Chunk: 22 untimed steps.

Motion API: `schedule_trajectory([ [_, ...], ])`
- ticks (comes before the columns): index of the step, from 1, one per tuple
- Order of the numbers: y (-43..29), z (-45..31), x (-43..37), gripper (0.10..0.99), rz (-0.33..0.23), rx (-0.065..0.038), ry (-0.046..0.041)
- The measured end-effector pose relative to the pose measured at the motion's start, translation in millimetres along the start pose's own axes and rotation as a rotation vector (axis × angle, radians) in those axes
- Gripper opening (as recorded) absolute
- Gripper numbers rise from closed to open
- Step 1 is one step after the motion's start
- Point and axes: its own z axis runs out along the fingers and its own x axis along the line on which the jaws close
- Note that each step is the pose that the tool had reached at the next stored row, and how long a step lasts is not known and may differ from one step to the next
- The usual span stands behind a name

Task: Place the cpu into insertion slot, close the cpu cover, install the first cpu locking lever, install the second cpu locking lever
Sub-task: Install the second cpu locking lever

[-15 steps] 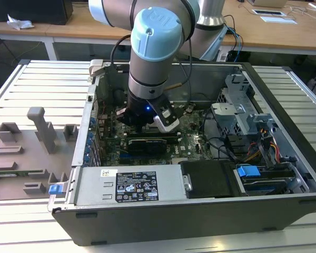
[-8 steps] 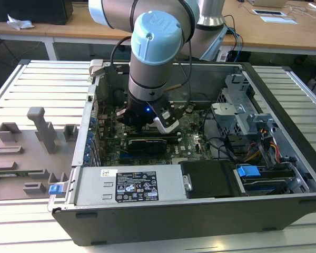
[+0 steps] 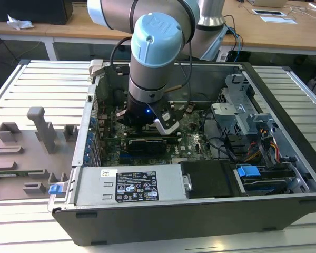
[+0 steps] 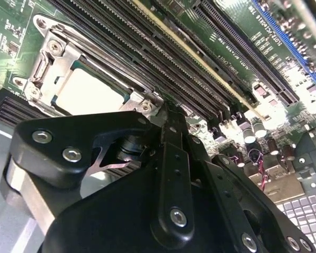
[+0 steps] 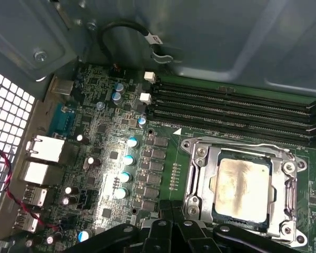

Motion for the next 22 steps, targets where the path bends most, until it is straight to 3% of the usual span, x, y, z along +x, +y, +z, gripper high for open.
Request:
schedule_trajectory([
  [3, -2.4, -1.4, 0.6, 0.106, 0.000, 0.000, -0.0014],
  [9, 0.5, -10.8, -1.8, 0.106, -0.001, 0.000, -0.0014],
  [15, 0.6, -11.8, -28.1, 0.106, 0.005, -0.003, 0.0181],
  [16, 1.7, -11.7, -33.1, 0.106, 0.006, 0.000, 0.0207],
  [18, 4.5, -11.0, -37.6, 0.106, 0.008, 0.023, 0.0249],
  [20, 9.1, -9.9, -41.4, 0.106, 0.014, 0.086, 0.0364],
  [21, 10.9, -9.5, -42.6, 0.106, 0.017, 0.111, 0.0408],
  [22, 12.4, -9.5, -43.4, 0.106, 0.019, 0.127, 0.0437],
])
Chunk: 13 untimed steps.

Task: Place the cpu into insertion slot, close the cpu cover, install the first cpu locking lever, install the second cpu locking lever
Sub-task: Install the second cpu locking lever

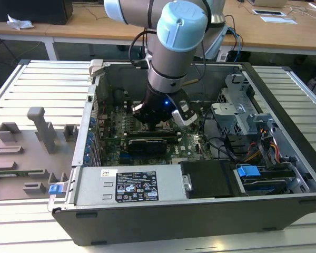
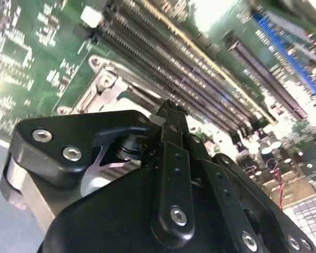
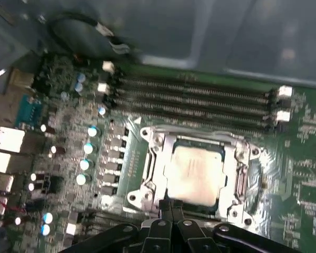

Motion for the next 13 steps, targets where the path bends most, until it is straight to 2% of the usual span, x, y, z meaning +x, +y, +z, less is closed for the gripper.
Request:
schedule_trajectory([
  [2, 5.5, -4.7, -1.7, 0.106, 0.005, 0.047, 0.0083],
  [3, 7.4, -6.5, -2.5, 0.106, 0.006, 0.054, 0.0097],
  [6, 17.3, -6.7, -7.5, 0.106, 0.008, 0.072, 0.0131],
  [8, 29.1, -5.7, -13.7, 0.106, 0.009, 0.077, 0.0158],
  [9, 31.2, -7.2, -14.6, 0.106, 0.009, 0.077, 0.0160],
  [10, 32.5, -12.2, -14.5, 0.106, 0.009, 0.079, 0.0163],
  [13, 37.2, -38.2, -12.5, 0.106, 0.009, 0.081, 0.0166],
])
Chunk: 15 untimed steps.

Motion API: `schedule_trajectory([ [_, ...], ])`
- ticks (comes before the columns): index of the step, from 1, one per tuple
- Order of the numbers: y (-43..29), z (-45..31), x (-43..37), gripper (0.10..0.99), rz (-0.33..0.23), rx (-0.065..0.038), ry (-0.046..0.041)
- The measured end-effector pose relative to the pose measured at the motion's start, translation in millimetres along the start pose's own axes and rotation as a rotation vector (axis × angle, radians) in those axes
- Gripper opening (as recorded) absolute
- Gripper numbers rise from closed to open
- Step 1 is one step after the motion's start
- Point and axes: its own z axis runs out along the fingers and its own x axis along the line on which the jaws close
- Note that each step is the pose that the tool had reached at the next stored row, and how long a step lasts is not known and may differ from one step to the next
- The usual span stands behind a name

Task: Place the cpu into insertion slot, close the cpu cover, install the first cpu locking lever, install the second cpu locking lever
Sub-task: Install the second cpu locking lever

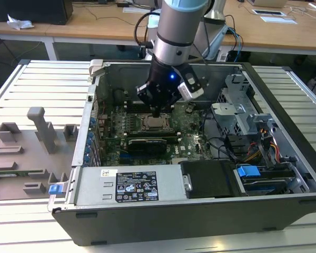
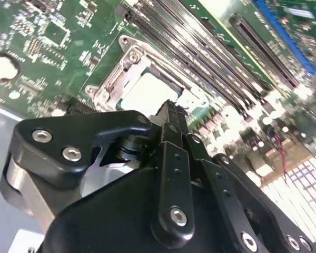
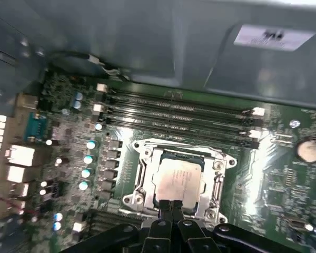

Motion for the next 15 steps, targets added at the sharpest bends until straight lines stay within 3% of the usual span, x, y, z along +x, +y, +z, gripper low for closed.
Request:
schedule_trajectory([
  [6, 1.5, -23.3, 2.4, 0.106, 0.000, 0.000, 0.0000],
  [15, 1.8, -26.4, 2.7, 0.106, 0.000, 0.000, -0.0001],
])
